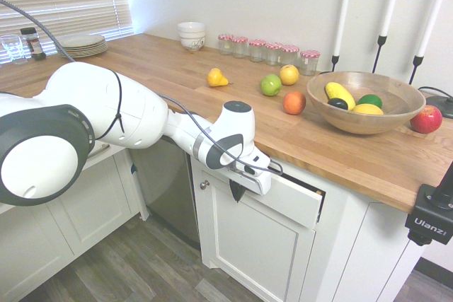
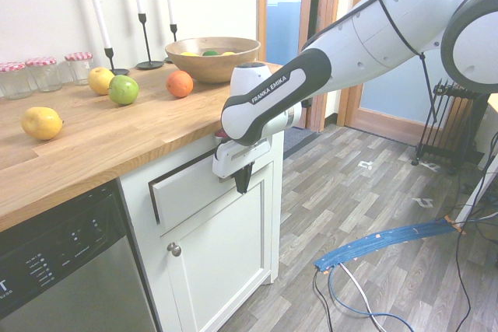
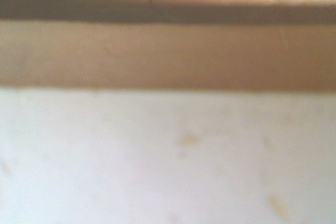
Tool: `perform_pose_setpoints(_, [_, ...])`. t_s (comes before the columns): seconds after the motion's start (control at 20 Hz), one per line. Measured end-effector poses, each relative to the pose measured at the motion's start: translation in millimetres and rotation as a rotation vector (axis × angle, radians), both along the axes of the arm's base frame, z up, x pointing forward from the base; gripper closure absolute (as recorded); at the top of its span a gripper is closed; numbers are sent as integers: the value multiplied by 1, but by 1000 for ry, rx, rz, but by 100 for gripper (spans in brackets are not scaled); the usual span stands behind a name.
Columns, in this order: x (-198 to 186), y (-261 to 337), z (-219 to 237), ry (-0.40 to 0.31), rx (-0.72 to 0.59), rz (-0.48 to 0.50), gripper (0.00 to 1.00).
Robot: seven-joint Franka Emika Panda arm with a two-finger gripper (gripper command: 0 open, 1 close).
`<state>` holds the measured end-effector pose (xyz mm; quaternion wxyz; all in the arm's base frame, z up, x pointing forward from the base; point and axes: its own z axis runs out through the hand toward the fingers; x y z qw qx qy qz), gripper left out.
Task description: Close the drawer
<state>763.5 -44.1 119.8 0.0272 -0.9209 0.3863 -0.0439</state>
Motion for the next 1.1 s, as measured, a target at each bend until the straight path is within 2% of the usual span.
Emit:
perform_pose_setpoints(0.1, [0,1,0,0,-1,2,100])
perform_pose_setpoints(0.15, [0,2,1,1,-3,4,0])
perform_pose_setpoints(0.3, [-4,4,9,-2,-9,-5,0])
perform_pose_setpoints(0.6, [-38,-12,23,30,-9,-47,0])
perform_pose_setpoints(1.1, [-129,-3,39,129,9,-61,0])
